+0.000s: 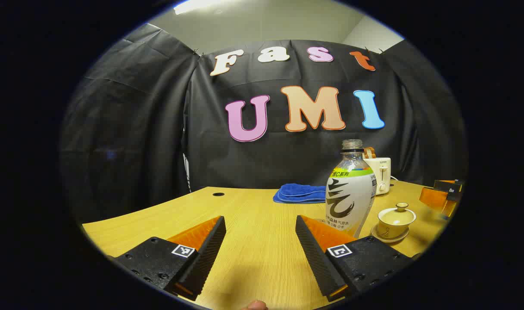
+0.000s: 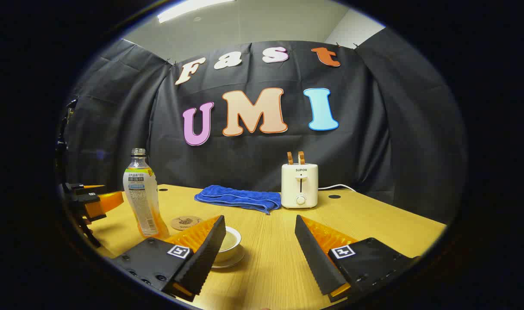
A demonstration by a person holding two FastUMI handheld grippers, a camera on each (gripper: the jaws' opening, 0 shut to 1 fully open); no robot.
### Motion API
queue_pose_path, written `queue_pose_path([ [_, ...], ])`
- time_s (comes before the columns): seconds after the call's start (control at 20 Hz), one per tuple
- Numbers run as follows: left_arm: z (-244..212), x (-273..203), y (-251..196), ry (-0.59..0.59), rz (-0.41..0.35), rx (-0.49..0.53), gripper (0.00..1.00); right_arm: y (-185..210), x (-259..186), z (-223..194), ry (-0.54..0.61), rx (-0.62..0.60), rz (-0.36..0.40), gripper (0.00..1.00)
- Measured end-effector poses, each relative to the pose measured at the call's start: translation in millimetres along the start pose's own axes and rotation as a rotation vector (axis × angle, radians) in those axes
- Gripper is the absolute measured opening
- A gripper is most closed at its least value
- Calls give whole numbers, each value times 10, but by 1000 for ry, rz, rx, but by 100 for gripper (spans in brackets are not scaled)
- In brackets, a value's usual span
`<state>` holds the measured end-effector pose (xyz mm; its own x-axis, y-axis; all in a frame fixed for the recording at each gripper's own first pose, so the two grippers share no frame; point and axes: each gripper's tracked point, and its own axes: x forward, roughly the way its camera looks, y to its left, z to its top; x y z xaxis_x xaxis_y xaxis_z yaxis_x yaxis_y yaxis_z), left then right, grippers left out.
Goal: Open the teacup lid with one hand, grasp the water bottle and pour water into the teacup with the other hand; after pouring, place the water bottle on the coaster and then close the teacup lid.
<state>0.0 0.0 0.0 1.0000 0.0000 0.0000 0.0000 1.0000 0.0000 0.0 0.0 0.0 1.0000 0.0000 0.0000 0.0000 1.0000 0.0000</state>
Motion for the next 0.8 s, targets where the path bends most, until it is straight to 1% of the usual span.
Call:
queue_pose_path([
  [0.15,-5,12,-1,0,2,-1,95,-3,4,1,1,0,-1,100],
  [0.2,-3,15,0,1,1,-1,96,-10,5,-3,1,0,-1,100],
  [0.25,-7,10,-4,0,1,-2,95,-4,9,1,0,0,-1,100],
  [0.8,-9,5,-16,-2,-8,-1,95,-3,7,-6,-1,-1,-2,100],
])
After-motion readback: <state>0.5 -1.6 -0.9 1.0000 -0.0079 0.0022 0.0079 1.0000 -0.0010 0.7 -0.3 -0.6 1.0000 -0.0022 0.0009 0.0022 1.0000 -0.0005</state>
